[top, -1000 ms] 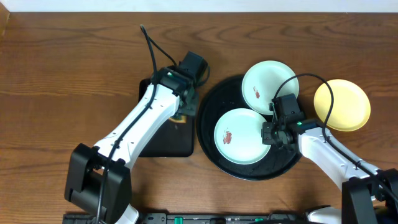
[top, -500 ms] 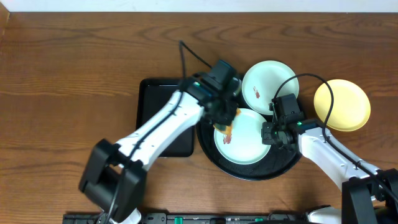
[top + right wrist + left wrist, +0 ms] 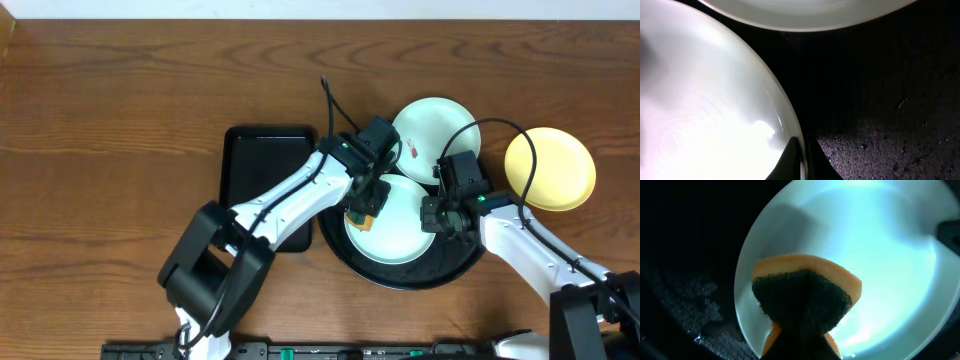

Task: Clean dirty plates on tray and stack at the side
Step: 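Carry the sponge with the left gripper onto the lower green plate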

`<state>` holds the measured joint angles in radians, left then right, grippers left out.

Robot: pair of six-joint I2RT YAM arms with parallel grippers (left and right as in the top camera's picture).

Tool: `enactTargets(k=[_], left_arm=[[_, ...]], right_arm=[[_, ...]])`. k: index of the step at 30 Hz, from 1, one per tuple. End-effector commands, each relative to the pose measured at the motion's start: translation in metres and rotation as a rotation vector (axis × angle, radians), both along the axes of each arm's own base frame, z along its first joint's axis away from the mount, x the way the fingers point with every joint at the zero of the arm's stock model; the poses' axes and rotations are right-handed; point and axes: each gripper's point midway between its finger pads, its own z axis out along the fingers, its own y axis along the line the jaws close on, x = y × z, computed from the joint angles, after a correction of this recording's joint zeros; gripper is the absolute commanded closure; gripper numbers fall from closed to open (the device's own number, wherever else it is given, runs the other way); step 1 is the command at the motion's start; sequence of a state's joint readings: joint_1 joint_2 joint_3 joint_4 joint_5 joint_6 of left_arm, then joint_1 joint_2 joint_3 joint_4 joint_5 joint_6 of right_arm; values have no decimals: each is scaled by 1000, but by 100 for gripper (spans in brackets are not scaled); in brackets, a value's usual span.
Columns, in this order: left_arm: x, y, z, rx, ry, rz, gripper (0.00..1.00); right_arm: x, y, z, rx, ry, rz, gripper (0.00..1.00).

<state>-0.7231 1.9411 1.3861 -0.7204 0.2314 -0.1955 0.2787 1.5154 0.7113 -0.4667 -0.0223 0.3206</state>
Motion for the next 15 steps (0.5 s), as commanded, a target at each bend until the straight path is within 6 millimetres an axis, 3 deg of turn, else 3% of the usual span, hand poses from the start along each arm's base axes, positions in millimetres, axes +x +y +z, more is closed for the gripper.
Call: enactTargets(k=[1,15], left_arm=[[1,4,-17,31,20,33,92],[-3,7,-46,70,68,53,92]], right_arm=[[-1,-4,-2,-19,2,1,97],[-3,-4,-3,-18,11,2,99]])
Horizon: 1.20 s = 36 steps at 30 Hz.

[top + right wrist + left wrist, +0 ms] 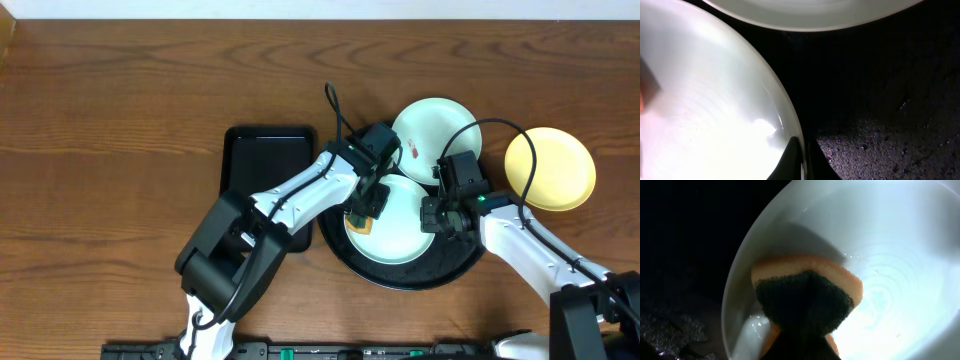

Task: Clean dirty plates on tray and stack at the side
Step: 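Carry the sponge with the left gripper onto the lower green plate, then scrub the lower green plate with the sponge in the left gripper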

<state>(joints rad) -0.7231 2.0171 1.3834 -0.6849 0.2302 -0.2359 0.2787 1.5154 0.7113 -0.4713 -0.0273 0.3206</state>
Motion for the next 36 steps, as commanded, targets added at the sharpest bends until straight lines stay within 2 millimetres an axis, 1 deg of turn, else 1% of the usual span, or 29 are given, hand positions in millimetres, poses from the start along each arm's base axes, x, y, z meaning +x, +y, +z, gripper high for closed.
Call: enactTargets(k=[1,9,15,25,30,36], left_arm=[[-4,7,-19,39,25,14,92],[-7,10,-35,25,35,95,92],[-20,1,-35,-28,106,125,92],[-29,-11,-35,-62,143,167,92],[-39,-30,-27,-166,215,137,92],[-42,-53,-12,-310,271,101,92]], right_arm=[[-2,-4,-3,-19,6,1,99],[-3,-3,-3,-17,11,2,99],[-3,-3,-3,-17,10,2,99],[-3,-4,-3,-18,12,2,99],[-3,-4,-3,-18,13,2,99],[-3,-4,-3,-18,13,2,99]])
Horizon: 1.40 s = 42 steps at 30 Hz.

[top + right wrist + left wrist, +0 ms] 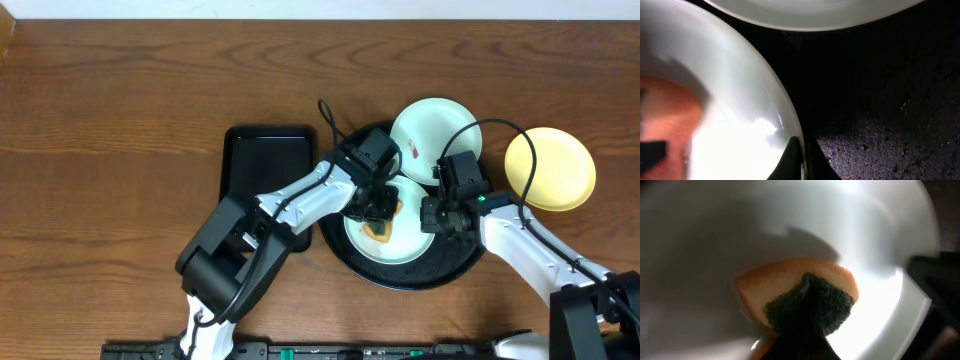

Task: Clean dirty plates on tray and stack at the side
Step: 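Scrub the lower green plate with the sponge in the left gripper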

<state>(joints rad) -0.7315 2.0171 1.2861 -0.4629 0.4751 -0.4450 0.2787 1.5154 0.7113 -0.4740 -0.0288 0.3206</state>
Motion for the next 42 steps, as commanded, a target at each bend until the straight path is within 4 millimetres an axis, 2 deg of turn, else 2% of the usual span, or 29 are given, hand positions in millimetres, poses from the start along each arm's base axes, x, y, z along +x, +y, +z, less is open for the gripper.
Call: enactTargets(k=[1,3,5,9,11,14,17,22,27,33,37,42], left_arm=[[-24,-14,-3,-103,131,-44,92],[-17,-17,12,-167,137,-38,93],[1,-11,33,-206,95,-8,92],[28,7,86,-289,2,50,92],[33,19,111,-313,-35,71,92],[29,30,130,-318,-59,70,93],[19,34,131,-298,-60,25,92],[0,38,114,-251,-12,-33,92],[-22,51,106,-189,81,-41,92],[-38,44,101,-179,87,-106,92],[-38,43,102,-167,139,-27,92],[-23,30,107,-219,69,-25,92]], right_arm=[[-3,-4,-3,-19,11,2,99],[-3,-4,-3,-19,13,2,99],[-4,-4,-3,-20,17,2,99],[-4,-4,-3,-20,16,2,99],[-4,-4,-3,-20,16,2,99],[-4,-4,-3,-20,15,2,99],[-4,-4,-3,-20,15,2,99],[-4,-4,-3,-20,16,2,99],[-4,-4,-3,-20,15,2,99],[-3,-4,-3,-19,13,2,99],[-3,-4,-3,-19,14,2,99],[-4,-4,-3,-19,14,2,99]])
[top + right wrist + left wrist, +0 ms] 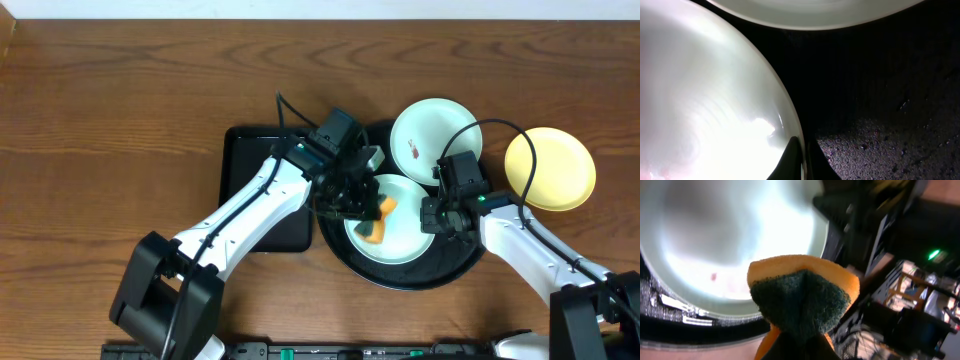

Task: Clean dirty plates on tray and stack at the side
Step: 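Scrub the lower green plate with the sponge in the left gripper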

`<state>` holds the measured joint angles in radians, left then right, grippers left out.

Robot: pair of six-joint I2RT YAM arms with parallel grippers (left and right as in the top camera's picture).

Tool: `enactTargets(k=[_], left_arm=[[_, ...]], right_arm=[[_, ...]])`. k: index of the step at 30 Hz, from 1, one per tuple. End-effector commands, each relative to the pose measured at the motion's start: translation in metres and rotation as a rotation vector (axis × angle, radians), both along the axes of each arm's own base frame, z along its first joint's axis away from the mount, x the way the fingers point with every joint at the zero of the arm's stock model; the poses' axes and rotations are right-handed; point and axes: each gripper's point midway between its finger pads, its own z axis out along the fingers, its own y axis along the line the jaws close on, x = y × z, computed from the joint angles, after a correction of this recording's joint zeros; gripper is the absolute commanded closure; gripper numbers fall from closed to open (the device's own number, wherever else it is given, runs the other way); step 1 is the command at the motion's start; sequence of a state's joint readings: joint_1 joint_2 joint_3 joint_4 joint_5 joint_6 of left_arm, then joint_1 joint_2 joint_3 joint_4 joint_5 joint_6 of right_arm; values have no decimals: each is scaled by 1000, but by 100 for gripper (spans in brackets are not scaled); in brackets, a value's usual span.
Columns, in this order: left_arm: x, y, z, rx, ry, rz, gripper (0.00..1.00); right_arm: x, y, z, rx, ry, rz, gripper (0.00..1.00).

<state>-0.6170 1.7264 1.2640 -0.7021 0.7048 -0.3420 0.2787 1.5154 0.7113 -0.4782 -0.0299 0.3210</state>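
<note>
A white plate lies in the round black tray. My right gripper is shut on that plate's right rim. My left gripper is shut on an orange and green sponge, which hangs above the plate's left part, tilted. In the left wrist view the sponge is clear of a white plate with a small red spot. A second white plate with a red stain rests on the tray's far edge.
A yellow plate lies on the wooden table right of the tray. A rectangular black tray lies to the left, partly under my left arm. The right arm runs across the tray's lower right side.
My left gripper was pressing the sponge on the middle of the near plate. It now holds the sponge lifted and tilted over the plate's left part. The right gripper has not moved.
The sponge was first on the left part of the near plate. Then it was at the left rim, and later in the middle. Now it is raised off the plate. My right gripper has been shut on the plate's right rim at every moment.
</note>
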Motion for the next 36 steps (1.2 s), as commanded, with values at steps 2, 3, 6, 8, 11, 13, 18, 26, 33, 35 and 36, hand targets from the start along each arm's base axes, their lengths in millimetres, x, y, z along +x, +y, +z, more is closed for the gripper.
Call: enactTargets(k=[2,3,6,8,11,13,18,26,33,35,36], left_arm=[[4,-8,2,-33,-13,8,92],[6,-8,0,-19,-35,10,92],[12,-2,-13,89,-119,20,92],[14,0,-22,158,-187,9,93],[8,-10,-29,174,-263,-45,93],[5,-18,-34,174,-316,-80,93],[7,-2,-43,297,-356,-55,93],[9,14,-34,394,-326,4,93],[-22,25,-24,426,-175,-58,92],[-27,18,-10,377,-132,-76,93],[-27,17,-3,368,-114,-76,93]], right_arm=[[-3,-4,-3,-20,12,2,99],[-3,-4,-3,-20,13,2,99],[-4,-4,-3,-21,14,2,99],[-4,-4,-3,-21,14,2,99],[-3,-4,-3,-20,13,2,99],[-3,-4,-3,-20,13,2,99],[-4,-4,-3,-21,14,2,99],[-3,-4,-3,-20,12,2,99],[-3,-4,-3,-19,10,1,99],[-2,-4,-3,-18,6,1,99],[-1,-4,-3,-18,5,2,99]])
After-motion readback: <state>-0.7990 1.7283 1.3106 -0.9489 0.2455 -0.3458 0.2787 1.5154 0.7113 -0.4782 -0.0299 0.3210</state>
